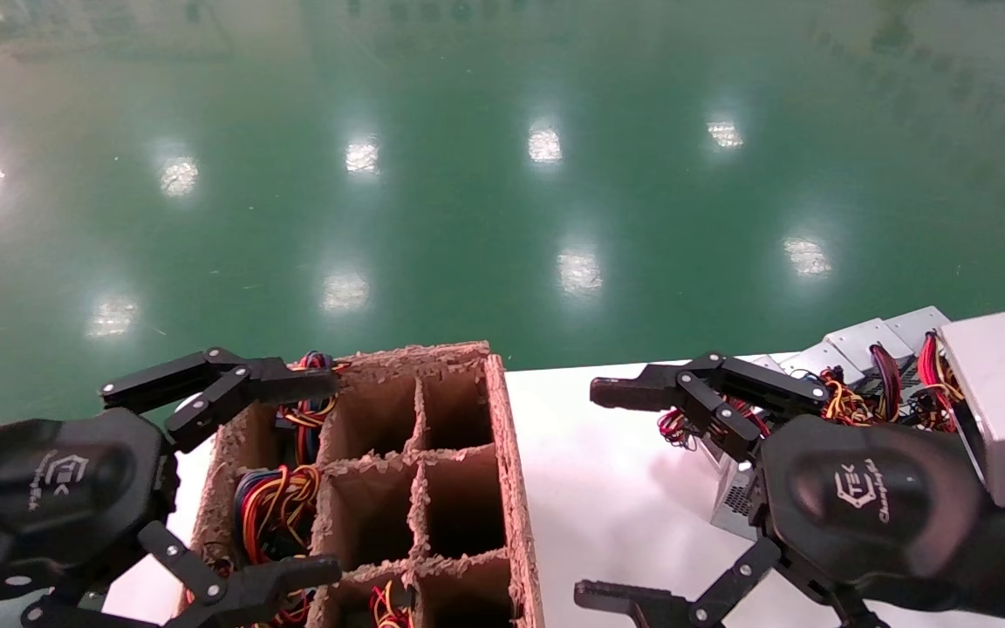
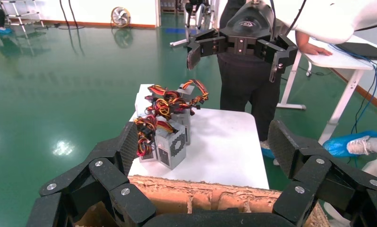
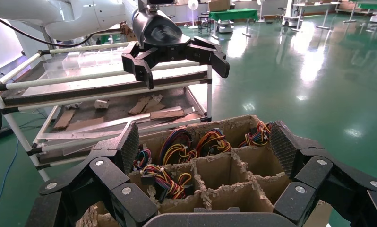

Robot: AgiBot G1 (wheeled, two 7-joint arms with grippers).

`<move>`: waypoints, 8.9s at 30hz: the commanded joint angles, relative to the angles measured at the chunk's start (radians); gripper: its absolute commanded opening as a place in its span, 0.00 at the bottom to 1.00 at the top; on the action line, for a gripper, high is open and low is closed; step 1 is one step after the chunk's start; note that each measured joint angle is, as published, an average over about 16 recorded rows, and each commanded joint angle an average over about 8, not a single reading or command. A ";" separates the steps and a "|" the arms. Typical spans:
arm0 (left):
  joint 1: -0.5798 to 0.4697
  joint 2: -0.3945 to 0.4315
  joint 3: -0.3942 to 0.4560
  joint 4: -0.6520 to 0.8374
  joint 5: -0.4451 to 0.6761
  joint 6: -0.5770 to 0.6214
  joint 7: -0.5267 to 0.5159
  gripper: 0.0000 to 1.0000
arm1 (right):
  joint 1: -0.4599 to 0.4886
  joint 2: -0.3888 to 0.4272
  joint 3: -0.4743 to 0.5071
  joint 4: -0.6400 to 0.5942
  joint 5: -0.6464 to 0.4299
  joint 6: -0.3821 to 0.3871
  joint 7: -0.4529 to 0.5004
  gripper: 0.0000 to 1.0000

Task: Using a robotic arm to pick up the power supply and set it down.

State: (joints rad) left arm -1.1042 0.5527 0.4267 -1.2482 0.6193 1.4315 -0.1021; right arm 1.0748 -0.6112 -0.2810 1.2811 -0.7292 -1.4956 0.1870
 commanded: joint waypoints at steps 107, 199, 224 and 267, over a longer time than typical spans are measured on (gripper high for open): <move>0.000 0.000 0.000 0.000 0.000 0.000 0.000 0.00 | 0.198 -0.515 -0.389 -0.201 -0.558 0.058 -0.004 0.08; 0.000 0.000 0.000 0.000 0.000 0.000 0.000 0.00 | 0.310 -0.249 -0.419 -0.277 0.286 -0.102 -0.087 0.00; 0.000 0.000 0.000 0.000 0.000 0.000 0.000 0.00 | 0.259 -0.052 -0.401 -0.554 0.571 -0.086 -0.134 0.00; 0.000 0.000 0.000 0.000 0.000 0.000 0.000 0.00 | -0.186 0.534 -0.400 -0.797 0.895 -0.102 -0.223 0.00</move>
State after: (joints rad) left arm -1.1044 0.5527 0.4270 -1.2482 0.6191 1.4314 -0.1019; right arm 0.8903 -0.0858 -0.6885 0.4763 0.1652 -1.5963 -0.0337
